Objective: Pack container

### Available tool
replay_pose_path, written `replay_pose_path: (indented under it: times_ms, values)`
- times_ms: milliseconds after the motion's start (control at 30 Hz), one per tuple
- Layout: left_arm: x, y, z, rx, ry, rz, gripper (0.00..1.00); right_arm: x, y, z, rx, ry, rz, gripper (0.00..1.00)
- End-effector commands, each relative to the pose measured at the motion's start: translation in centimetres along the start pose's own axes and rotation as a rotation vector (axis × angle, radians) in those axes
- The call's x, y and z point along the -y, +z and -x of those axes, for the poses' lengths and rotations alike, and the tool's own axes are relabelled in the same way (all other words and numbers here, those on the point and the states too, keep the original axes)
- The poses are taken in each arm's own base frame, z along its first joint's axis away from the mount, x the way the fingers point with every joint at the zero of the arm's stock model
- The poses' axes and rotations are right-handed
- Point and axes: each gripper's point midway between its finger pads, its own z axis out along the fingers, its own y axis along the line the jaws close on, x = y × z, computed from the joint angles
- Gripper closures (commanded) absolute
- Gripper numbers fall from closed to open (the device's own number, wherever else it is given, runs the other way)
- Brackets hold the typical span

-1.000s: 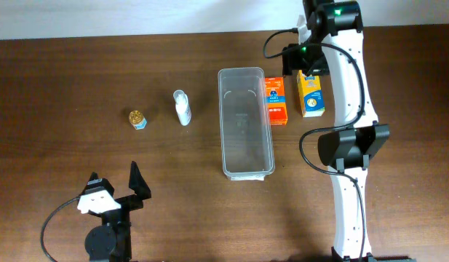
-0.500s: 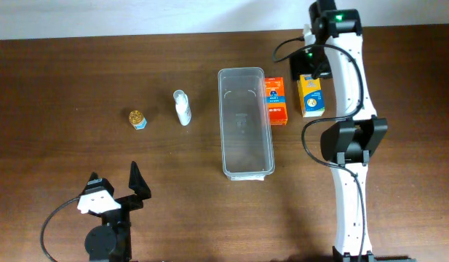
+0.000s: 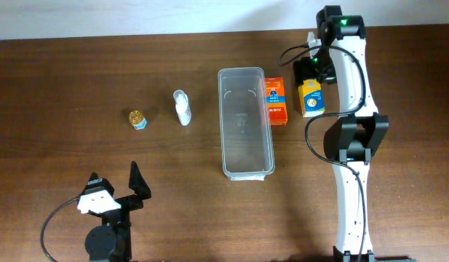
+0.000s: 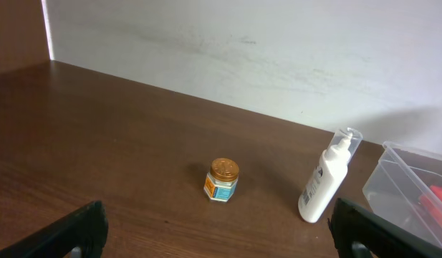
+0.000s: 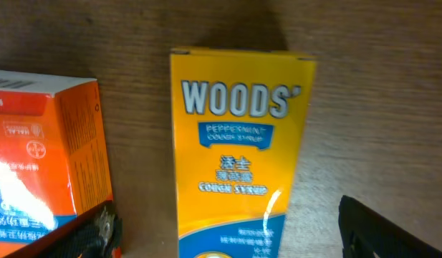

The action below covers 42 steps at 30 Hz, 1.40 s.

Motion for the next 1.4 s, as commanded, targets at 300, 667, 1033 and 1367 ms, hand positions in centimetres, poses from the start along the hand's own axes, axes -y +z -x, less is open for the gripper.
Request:
replay_pose_path:
  times_ms: [300,667,1033,1367]
  values:
    - [0.1,0.0,-0.2,-0.002,-0.009,-0.009,0.01,0.8,4.4,-1.4,-0.092,-0.015,-0.052,0.11]
    - [0.1,0.0,-0.2,-0.002,-0.009,-0.009,0.01,0.9,5.0,-1.2,-0.086,-0.015,-0.052,0.43]
    - [0.1,0.0,-0.2,-0.002,-0.009,-0.009,0.01,0.7,2.5,-1.2,-0.073,-0.012,-0.047,0.46]
    - [0.1,0.0,-0.2,-0.002,-0.009,-0.009,0.01,-1.7,-7.5,-0.3,0.098,0.01,0.054,0.58]
